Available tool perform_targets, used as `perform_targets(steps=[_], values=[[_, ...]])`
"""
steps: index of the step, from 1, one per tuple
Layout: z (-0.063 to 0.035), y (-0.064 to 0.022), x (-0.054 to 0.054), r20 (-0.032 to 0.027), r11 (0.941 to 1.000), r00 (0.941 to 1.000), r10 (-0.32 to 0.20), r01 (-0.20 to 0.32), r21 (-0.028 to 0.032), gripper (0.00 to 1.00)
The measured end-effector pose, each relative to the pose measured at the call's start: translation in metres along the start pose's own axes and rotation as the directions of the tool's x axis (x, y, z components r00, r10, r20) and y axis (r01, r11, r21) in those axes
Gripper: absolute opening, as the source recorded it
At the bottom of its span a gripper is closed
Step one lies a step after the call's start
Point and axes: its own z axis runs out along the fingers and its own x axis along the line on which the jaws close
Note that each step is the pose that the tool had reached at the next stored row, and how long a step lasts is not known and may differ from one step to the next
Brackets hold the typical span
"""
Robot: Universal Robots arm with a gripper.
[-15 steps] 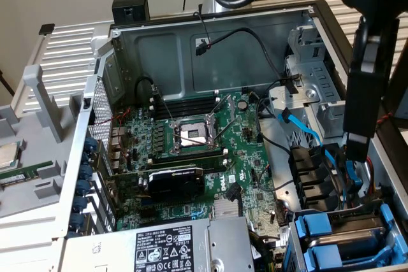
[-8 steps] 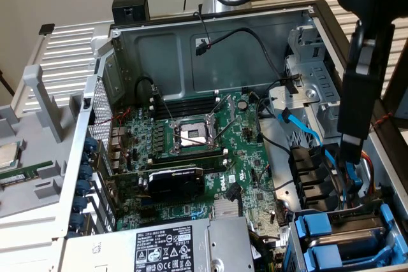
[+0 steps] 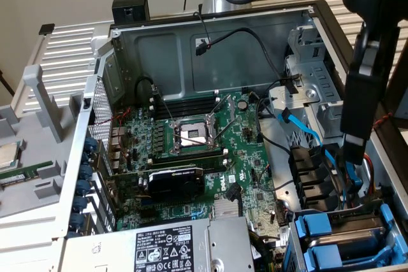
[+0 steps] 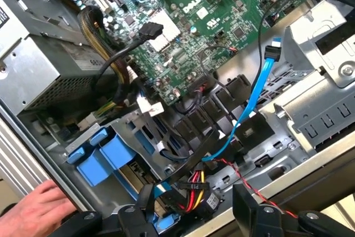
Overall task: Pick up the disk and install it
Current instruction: 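Insert the first disk wire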
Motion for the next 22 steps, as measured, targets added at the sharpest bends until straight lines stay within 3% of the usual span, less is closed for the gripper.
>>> perform_targets(steps=[5,12,22], values=[[0.0047,0.0004,-0.0011,-0.0073,0.9988,0.9988,0.048,-0.048,-0.0055,0.67],[0.006,-0.0005,-0.0074,-0.0084,0.9986,0.9986,0.053,-0.053,-0.0056,0.67],[0.0113,-0.0017,-0.0083,-0.0112,0.9974,0.9974,0.071,-0.071,-0.0077,0.67]])
